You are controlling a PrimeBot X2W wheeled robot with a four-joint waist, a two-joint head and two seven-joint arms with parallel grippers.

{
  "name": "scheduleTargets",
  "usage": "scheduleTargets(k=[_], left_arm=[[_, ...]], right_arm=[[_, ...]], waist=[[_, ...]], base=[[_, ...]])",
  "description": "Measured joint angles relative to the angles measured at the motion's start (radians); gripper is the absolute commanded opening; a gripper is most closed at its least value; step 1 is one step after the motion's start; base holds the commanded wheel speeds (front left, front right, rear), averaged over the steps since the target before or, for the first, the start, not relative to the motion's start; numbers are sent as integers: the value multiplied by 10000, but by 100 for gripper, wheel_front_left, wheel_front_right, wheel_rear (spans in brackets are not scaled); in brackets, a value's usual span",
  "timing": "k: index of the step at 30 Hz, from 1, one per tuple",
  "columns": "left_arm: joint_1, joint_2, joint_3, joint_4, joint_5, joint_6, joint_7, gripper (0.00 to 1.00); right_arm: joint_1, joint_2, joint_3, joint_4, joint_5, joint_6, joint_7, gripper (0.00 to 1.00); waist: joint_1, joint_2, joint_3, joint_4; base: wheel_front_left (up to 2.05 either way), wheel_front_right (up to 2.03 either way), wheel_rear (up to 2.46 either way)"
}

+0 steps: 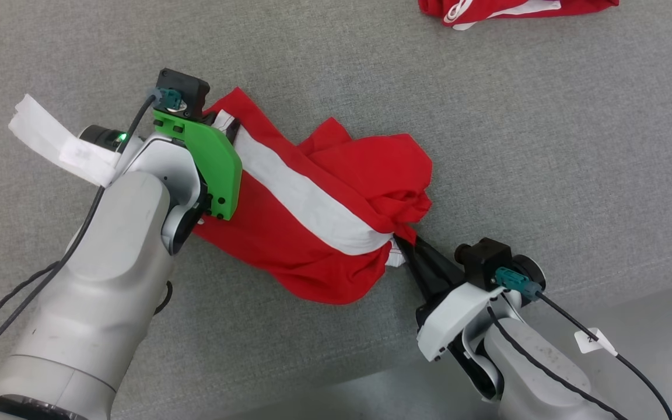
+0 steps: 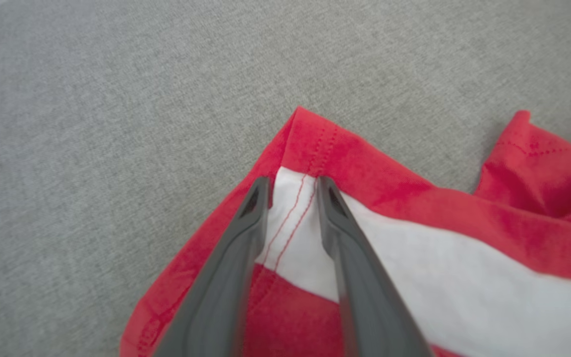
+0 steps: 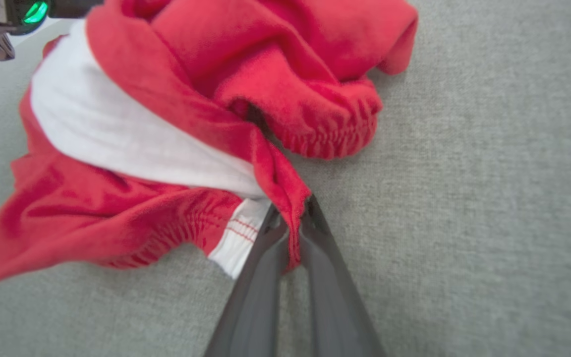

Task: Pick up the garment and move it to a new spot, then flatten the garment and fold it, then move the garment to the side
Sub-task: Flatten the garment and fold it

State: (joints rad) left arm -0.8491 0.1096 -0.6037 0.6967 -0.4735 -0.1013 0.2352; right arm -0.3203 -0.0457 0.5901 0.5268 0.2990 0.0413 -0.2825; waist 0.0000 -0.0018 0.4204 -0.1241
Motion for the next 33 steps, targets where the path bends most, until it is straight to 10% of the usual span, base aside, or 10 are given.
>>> scheduleTargets(k=[13,25,33], left_arm=[[-109,10,-102,351,-59,-88,-132,0],[-75,-408,272,100,-959,-215,-974,0],[303,-265,1045,-587,-1501,-217,-2013,0]], right_arm=[[-92,-23,117,98,94,-6,0,0],[-114,130,-648,207,742,-270,111,0],[-424,-890,-2245,-757,1592,-318,242,0]], waist=[[0,0,-46,-15],[0,0,-360,141],[0,0,-912,442]], base=[[0,0,0],[0,0,0],[0,0,0]])
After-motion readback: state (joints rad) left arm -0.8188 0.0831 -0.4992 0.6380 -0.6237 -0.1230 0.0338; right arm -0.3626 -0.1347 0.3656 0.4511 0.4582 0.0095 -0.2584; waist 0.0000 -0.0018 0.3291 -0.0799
